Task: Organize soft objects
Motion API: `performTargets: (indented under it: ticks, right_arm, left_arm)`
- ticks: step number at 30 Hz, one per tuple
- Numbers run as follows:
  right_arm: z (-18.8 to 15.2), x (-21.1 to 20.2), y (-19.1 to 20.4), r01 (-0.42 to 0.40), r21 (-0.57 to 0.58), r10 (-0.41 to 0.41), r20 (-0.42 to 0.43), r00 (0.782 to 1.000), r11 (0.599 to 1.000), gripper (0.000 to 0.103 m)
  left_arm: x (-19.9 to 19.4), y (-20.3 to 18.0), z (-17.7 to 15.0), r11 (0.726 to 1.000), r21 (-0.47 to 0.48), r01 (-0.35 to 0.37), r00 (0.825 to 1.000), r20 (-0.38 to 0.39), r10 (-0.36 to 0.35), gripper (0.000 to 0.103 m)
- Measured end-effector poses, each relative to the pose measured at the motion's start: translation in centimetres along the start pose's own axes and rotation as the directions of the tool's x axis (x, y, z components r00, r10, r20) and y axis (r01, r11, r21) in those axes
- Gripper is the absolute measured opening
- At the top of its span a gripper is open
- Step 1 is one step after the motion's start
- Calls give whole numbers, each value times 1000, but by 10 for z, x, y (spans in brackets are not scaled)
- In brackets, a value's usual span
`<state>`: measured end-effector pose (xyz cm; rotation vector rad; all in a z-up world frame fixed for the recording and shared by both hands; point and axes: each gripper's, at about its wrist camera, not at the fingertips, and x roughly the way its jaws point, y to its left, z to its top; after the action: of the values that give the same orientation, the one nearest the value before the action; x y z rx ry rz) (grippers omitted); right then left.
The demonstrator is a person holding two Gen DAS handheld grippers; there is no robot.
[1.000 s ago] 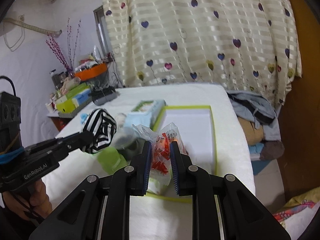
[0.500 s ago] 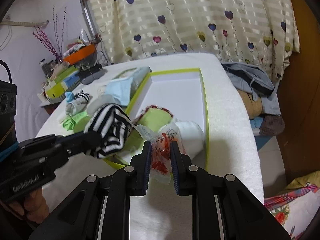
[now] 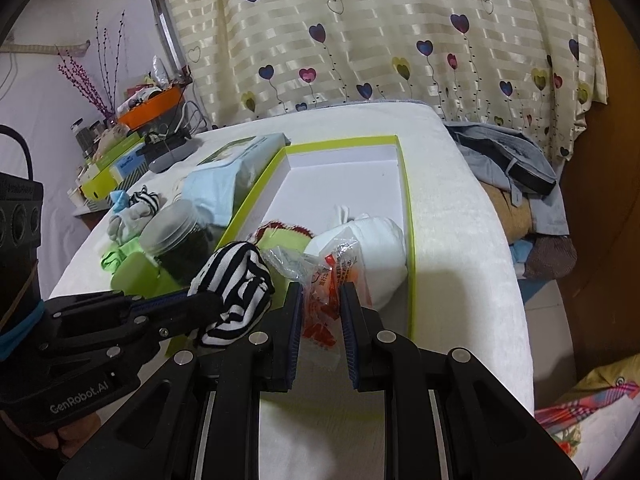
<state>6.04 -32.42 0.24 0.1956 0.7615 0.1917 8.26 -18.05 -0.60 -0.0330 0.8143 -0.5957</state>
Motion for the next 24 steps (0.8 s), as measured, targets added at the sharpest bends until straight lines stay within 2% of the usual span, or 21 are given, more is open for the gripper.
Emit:
performTargets:
  ticks: [7, 10, 13, 18, 21, 24]
  right_arm:
    - [16, 14, -7, -13, 6, 13, 7, 1000, 1000, 20]
    - [17, 12, -8, -12, -1, 12, 10, 1000, 1000, 23]
    - [15, 4, -8, 2, -9, -2, 19, 1000, 1000, 26]
    - [9, -12, -14, 26, 5, -26, 45, 999, 1000, 41]
    - [7, -17, -18, 39, 14, -40, 47, 998, 999, 42]
    - [6, -23, -20, 45, 31, -46, 53, 997, 999, 42]
  left_arm:
    - [15, 2, 17, 1000, -13, -18, 1000, 14, 18, 6]
    - [18, 2, 22, 1000, -16, -12, 1000, 16, 12, 6]
    - [19, -3, 24, 1000, -7, 4, 1000, 22, -4, 6]
    - [21, -15, 18, 999, 17, 43, 999, 4, -43, 6]
    - [20, -17, 16, 998, 13, 62, 998, -4, -62, 6]
    - [14, -18, 15, 997, 13, 77, 997, 4, -77, 11]
